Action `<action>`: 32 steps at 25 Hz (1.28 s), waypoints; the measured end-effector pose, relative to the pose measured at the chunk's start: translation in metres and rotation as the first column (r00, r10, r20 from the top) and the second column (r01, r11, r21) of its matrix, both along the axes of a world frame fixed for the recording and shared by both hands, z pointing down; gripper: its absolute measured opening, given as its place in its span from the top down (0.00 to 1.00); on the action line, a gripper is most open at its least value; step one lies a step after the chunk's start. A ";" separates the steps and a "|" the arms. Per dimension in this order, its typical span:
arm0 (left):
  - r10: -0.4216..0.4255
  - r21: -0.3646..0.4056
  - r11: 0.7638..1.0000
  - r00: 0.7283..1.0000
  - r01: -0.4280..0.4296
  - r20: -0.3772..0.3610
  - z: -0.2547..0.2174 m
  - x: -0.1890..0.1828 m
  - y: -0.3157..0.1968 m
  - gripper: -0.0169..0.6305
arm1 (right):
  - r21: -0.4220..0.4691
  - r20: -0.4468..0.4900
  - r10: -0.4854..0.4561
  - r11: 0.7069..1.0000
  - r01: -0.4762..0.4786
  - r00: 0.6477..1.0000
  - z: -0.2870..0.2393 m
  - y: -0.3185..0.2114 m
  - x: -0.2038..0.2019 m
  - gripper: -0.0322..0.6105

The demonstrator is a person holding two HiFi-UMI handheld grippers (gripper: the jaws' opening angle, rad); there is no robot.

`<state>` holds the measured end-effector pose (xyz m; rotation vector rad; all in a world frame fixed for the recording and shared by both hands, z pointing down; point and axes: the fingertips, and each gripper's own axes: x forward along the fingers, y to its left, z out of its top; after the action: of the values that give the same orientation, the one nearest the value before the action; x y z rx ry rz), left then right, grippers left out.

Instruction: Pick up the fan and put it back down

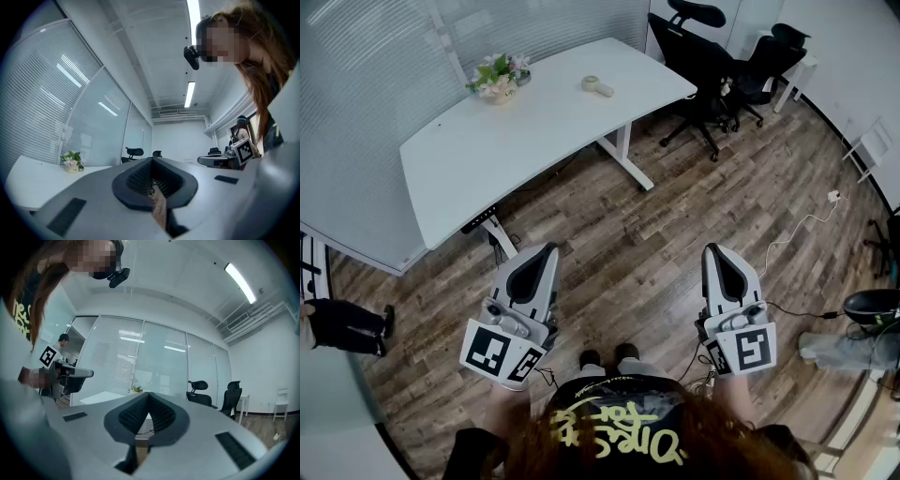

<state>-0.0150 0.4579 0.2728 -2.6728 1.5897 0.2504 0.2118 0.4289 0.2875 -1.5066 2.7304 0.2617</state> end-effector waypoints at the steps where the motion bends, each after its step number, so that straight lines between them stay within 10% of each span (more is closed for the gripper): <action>1: -0.004 -0.001 1.000 1.000 0.004 0.000 0.000 -0.001 0.002 0.99 | 0.002 0.000 -0.004 1.000 0.004 1.000 -0.001 0.002 0.000 0.95; 19: 0.012 0.045 0.999 0.999 -0.014 0.048 -0.012 0.006 0.026 0.99 | 0.039 0.063 -0.071 0.997 0.068 0.995 -0.013 0.024 -0.008 0.95; 24: 0.026 0.053 0.998 0.999 -0.028 0.029 -0.012 0.005 0.032 0.69 | 0.041 0.031 -0.079 0.996 0.078 0.996 -0.008 0.027 -0.023 0.58; 32: -0.005 0.020 1.000 1.000 0.006 -0.024 -0.007 -0.031 0.044 0.46 | 0.021 0.122 -0.074 0.997 0.072 0.990 -0.018 0.027 -0.036 0.48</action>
<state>-0.0461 0.5021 0.2661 -2.6600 1.5916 0.2976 0.1759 0.4563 0.2693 -1.3673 2.6733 0.1827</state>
